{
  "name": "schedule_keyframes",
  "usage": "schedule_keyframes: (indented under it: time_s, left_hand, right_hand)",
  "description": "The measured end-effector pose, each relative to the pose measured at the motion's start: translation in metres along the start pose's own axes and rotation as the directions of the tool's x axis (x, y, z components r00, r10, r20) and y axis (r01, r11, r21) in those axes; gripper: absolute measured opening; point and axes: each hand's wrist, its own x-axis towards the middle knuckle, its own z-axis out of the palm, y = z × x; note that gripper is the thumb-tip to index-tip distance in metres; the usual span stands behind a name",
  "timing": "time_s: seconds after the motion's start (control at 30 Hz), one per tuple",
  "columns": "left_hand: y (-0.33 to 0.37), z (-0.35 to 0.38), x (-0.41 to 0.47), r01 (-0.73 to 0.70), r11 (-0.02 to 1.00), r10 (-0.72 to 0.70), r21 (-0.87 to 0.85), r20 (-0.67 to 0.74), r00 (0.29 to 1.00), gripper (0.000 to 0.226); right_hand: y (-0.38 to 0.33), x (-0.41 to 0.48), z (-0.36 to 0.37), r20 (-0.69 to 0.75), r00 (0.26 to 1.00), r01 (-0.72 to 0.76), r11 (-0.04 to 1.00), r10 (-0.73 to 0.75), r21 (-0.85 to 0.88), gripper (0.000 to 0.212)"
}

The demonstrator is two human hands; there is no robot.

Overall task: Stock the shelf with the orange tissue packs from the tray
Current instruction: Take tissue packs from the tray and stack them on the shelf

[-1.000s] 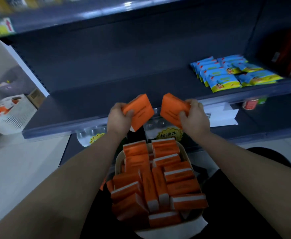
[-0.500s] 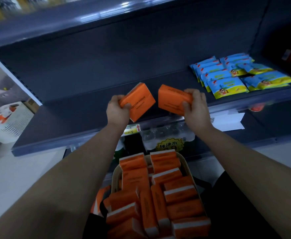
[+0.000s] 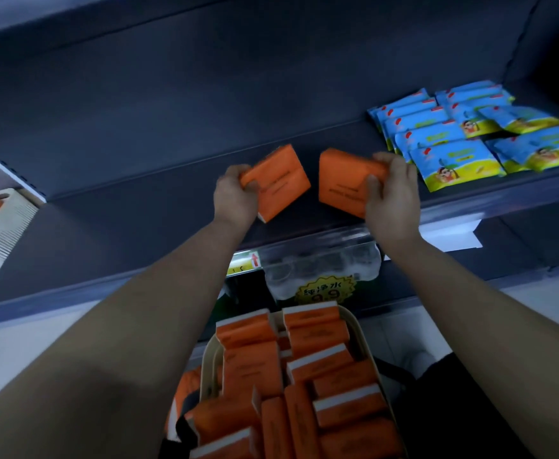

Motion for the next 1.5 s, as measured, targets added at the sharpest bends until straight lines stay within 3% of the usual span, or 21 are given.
schedule_keyframes:
  time_s: [0.1,0.2,0.33,0.43,0.53,0.63,0.83,0.93,1.03,1.1,1.23,1.33,1.5]
  left_hand:
    - [0.004,0.016,0.021,0.081,0.994,-0.074,-0.068,0.102,0.992,0.027]
    - [0.001,0.027,0.037,0.091,0.996,-0.091,0.009,0.137,0.986,0.028]
    - [-0.002,0.033,0.049,0.035,0.984,-0.049,0.173,0.080,0.996,0.038]
    - [-0.007,0.035,0.051,0.026,0.986,-0.040,0.166,0.082,0.996,0.064]
    - [-0.007,0.035,0.041,-0.043,0.962,-0.012,0.270,0.200,0.980,0.097]
    - [-0.007,0.036,0.035,-0.128,0.917,0.034,0.378,0.245,0.969,0.108]
    - [-0.010,0.040,0.043,-0.120,0.937,0.024,0.327,0.281,0.960,0.102]
    - [-0.007,0.041,0.045,-0.161,0.899,0.041,0.407,0.289,0.956,0.091]
    - [-0.009,0.043,0.057,-0.021,0.914,-0.071,0.405,0.210,0.975,0.075]
    - [-0.009,0.042,0.065,0.065,0.940,-0.150,0.335,0.235,0.960,0.073]
    - [-0.004,0.035,0.075,0.101,0.949,-0.197,0.300,0.310,0.930,0.091]
    - [-0.004,0.032,0.079,0.038,0.973,-0.103,0.226,0.285,0.953,0.098]
    - [0.000,0.044,0.082,-0.146,0.956,0.138,0.253,0.048,0.989,0.053]
  right_hand:
    - [0.006,0.009,0.004,-0.044,0.999,-0.012,0.999,0.014,0.043,0.032]
    - [0.011,0.016,0.008,-0.058,0.998,-0.020,0.998,0.024,0.063,0.032]
    - [0.016,0.023,0.010,-0.063,0.997,-0.031,0.998,0.034,0.062,0.033]
    - [0.016,0.025,0.012,-0.076,0.996,-0.046,0.997,0.051,0.069,0.034]
    - [0.015,0.025,0.014,-0.076,0.996,-0.045,0.995,0.052,0.087,0.034]
    - [0.015,0.024,0.016,-0.064,0.997,-0.041,0.994,0.047,0.099,0.034]
    - [0.015,0.025,0.014,-0.079,0.993,-0.075,0.987,0.087,0.140,0.033]
    - [0.017,0.024,0.013,-0.073,0.995,-0.051,0.988,0.062,0.145,0.034]
    - [0.019,0.022,0.012,-0.055,0.998,-0.012,0.991,0.020,0.132,0.035]
    - [0.020,0.022,0.012,-0.065,0.998,0.000,0.993,0.008,0.119,0.035]
    - [0.020,0.027,0.012,-0.087,0.996,-0.003,0.994,0.012,0.107,0.035]
    - [0.020,0.032,0.015,-0.082,0.997,0.018,0.993,-0.009,0.117,0.035]
    - [0.019,0.036,0.023,-0.008,0.999,0.051,0.991,-0.051,0.124,0.034]
